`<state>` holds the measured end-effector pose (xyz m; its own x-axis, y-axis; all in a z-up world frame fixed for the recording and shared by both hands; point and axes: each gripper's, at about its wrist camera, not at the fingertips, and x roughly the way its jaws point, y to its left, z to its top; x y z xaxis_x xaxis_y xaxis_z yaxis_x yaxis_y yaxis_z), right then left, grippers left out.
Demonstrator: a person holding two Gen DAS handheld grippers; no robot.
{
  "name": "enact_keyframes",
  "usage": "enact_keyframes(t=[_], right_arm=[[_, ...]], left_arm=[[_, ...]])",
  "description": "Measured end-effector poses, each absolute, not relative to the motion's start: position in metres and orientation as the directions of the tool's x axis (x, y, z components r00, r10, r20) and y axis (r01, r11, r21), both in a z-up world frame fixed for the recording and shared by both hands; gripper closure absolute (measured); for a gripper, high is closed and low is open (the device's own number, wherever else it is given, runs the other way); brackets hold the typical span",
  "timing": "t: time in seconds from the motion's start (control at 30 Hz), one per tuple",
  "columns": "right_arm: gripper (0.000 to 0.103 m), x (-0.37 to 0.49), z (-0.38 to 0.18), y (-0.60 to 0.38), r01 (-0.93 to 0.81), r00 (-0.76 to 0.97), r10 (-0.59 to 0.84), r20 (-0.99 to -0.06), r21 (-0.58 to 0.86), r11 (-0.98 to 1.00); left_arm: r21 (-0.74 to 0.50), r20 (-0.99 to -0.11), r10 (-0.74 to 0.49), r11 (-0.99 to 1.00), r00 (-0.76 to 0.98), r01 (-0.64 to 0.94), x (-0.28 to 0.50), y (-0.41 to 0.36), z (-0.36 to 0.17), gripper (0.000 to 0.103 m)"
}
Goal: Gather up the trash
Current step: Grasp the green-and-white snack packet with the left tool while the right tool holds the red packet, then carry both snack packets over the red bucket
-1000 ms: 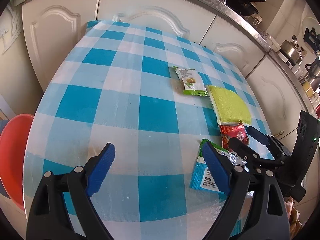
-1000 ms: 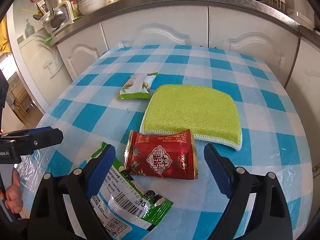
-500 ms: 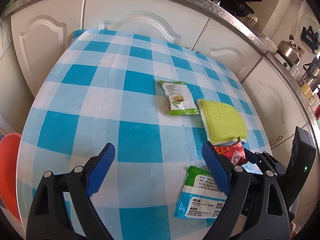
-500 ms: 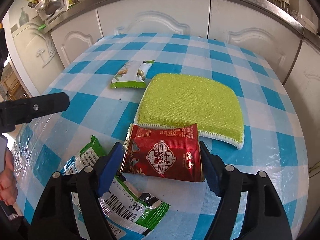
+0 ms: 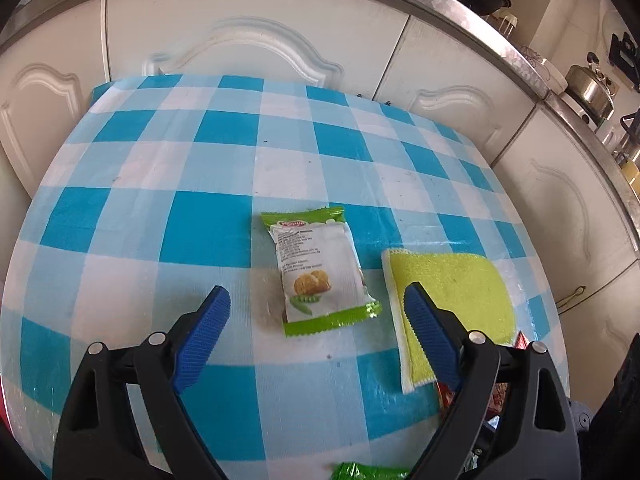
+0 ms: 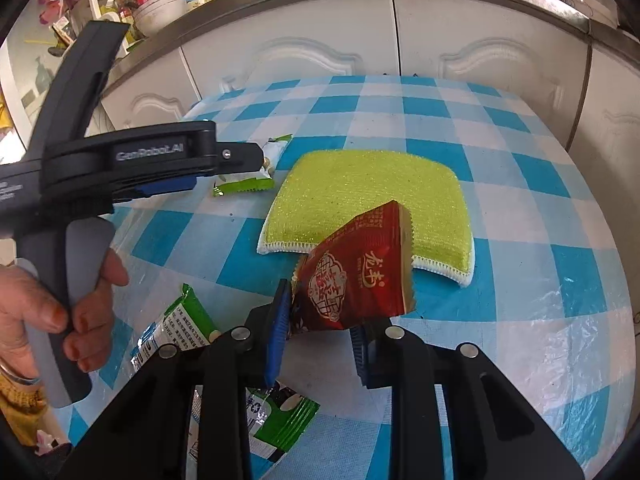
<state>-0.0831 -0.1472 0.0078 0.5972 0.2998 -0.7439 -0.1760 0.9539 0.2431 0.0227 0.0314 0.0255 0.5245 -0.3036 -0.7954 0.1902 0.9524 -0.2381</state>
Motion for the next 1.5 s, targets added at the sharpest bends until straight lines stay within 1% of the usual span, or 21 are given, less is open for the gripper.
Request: enact_keyframes(t=[0.1, 0.17, 0.2, 0.23, 0.33, 0.37, 0.4, 0.43, 0.47, 0.57, 0.6, 0.63, 0.77, 0.8, 0.83, 0.87, 0.9, 1.0, 1.23, 1.33, 1.5], right_arm=[[0.075, -0.083, 0.007, -0.155, -0.171, 0.592, 0.344, -0.729, 0.304, 0.937], [0.076, -0.084, 0.007, -0.156, -0.17, 0.592, 0.354, -0.724, 0.317, 0.933], [0.076, -0.085, 0.007, -0.156, -0.17, 0.592, 0.357, -0.723, 0.322, 0.932], [0.076, -0.086, 0.007, -0.156, -0.169, 0.591, 0.362, -0.721, 0.328, 0.929], [0.074, -0.086, 0.006, -0.159, -0.173, 0.587, 0.387, -0.711, 0.356, 0.918], [0.074, -0.086, 0.005, -0.16, -0.172, 0.587, 0.391, -0.709, 0.363, 0.916], [0.074, -0.086, 0.005, -0.161, -0.172, 0.586, 0.396, -0.707, 0.369, 0.913], [0.073, -0.086, 0.005, -0.162, -0.173, 0.585, 0.404, -0.703, 0.379, 0.909], [0.072, -0.086, 0.005, -0.163, -0.175, 0.584, 0.415, -0.698, 0.39, 0.904], [0.062, -0.087, 0.004, -0.167, -0.176, 0.587, 0.436, -0.682, 0.419, 0.891], [0.056, -0.087, 0.005, -0.168, -0.178, 0.588, 0.443, -0.677, 0.425, 0.887], [0.053, -0.088, 0.005, -0.168, -0.176, 0.591, 0.442, -0.675, 0.426, 0.887], [0.052, -0.088, 0.005, -0.172, -0.159, 0.599, 0.44, -0.669, 0.439, 0.884], [0.054, -0.089, 0.005, -0.175, -0.151, 0.603, 0.442, -0.664, 0.449, 0.881], [0.062, -0.089, 0.004, -0.178, -0.14, 0.607, 0.442, -0.66, 0.459, 0.878], [0.066, -0.089, 0.004, -0.18, -0.131, 0.61, 0.441, -0.658, 0.466, 0.875], [0.073, -0.089, 0.003, -0.182, -0.124, 0.612, 0.442, -0.656, 0.472, 0.873], [0.077, -0.09, 0.005, -0.181, -0.132, 0.614, 0.446, -0.652, 0.472, 0.872], [0.083, -0.094, 0.009, -0.184, -0.143, 0.638, 0.449, -0.625, 0.477, 0.867], [0.084, -0.098, 0.013, -0.186, -0.14, 0.663, 0.436, -0.608, 0.471, 0.871], [0.084, -0.097, 0.015, -0.182, -0.136, 0.665, 0.413, -0.622, 0.443, 0.886]], left_arm=[[-0.228, -0.794, -0.286, 0.958, 0.536, 0.174, 0.034, 0.028, 0.02, 0.014], [-0.213, -0.795, -0.276, 0.961, 0.54, 0.176, 0.038, 0.024, 0.017, 0.014], [-0.197, -0.796, -0.262, 0.965, 0.546, 0.175, 0.039, 0.022, 0.016, 0.018], [-0.172, -0.797, -0.24, 0.97, 0.554, 0.172, 0.04, 0.019, 0.016, 0.027], [-0.14, -0.796, -0.218, 0.974, 0.565, 0.179, 0.041, 0.014, 0.014, 0.044], [-0.131, -0.795, -0.212, 0.975, 0.568, 0.18, 0.041, 0.013, 0.014, 0.047], [-0.124, -0.794, -0.207, 0.975, 0.571, 0.182, 0.04, 0.011, 0.014, 0.053], [-0.123, -0.793, -0.208, 0.975, 0.572, 0.184, 0.04, 0.011, 0.014, 0.057], [-0.125, -0.792, -0.21, 0.975, 0.573, 0.184, 0.039, 0.011, 0.014, 0.057], [-0.14, -0.786, -0.222, 0.973, 0.578, 0.184, 0.036, 0.015, 0.014, 0.063], [-0.137, -0.784, -0.218, 0.974, 0.581, 0.181, 0.035, 0.015, 0.014, 0.065], [-0.134, -0.782, -0.213, 0.975, 0.586, 0.177, 0.033, 0.016, 0.015, 0.066], [-0.165, -0.778, -0.221, 0.975, 0.589, 0.149, 0.025, 0.029, 0.017, 0.067], [-0.169, -0.775, -0.222, 0.975, 0.591, 0.145, 0.022, 0.033, 0.018, 0.067], [-0.17, -0.773, -0.223, 0.975, 0.594, 0.145, 0.019, 0.036, 0.019, 0.067], [-0.172, -0.769, -0.225, 0.974, 0.598, 0.145, 0.014, 0.04, 0.021, 0.067], [-0.176, -0.767, -0.228, 0.974, 0.6, 0.144, 0.01, 0.044, 0.023, 0.067], [-0.193, -0.759, -0.238, 0.971, 0.605, 0.14, -0.003, 0.057, 0.027, 0.067], [-0.219, -0.751, -0.251, 0.967, 0.611, 0.129, -0.036, 0.088, 0.036, 0.067], [-0.22, -0.751, -0.249, 0.968, 0.612, 0.124, -0.049, 0.1, 0.037, 0.067], [-0.219, -0.747, -0.235, 0.97, 0.622, 0.104, -0.065, 0.119, 0.041, 0.067]])
